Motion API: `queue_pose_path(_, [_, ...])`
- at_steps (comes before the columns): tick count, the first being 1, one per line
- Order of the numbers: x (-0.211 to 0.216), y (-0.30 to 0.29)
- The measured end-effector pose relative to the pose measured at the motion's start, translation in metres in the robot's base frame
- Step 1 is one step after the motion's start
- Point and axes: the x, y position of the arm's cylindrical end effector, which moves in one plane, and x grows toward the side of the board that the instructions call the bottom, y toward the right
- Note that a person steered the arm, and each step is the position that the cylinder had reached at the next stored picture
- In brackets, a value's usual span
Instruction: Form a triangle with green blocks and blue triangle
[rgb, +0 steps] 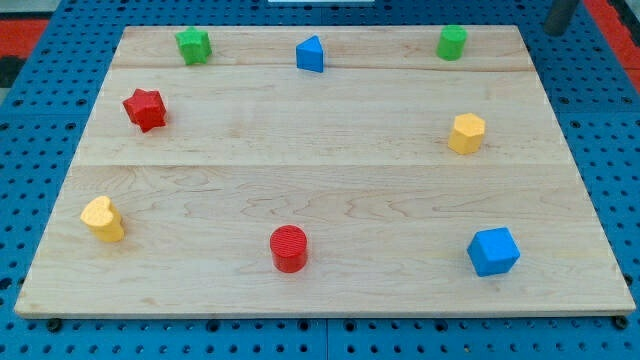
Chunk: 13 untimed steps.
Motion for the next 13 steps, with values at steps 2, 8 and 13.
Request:
queue_pose_path(2, [0.001,-0.055])
queue_pose_path(8, [0.003,-0.164])
queue_pose_path(13, [0.1,-0.443])
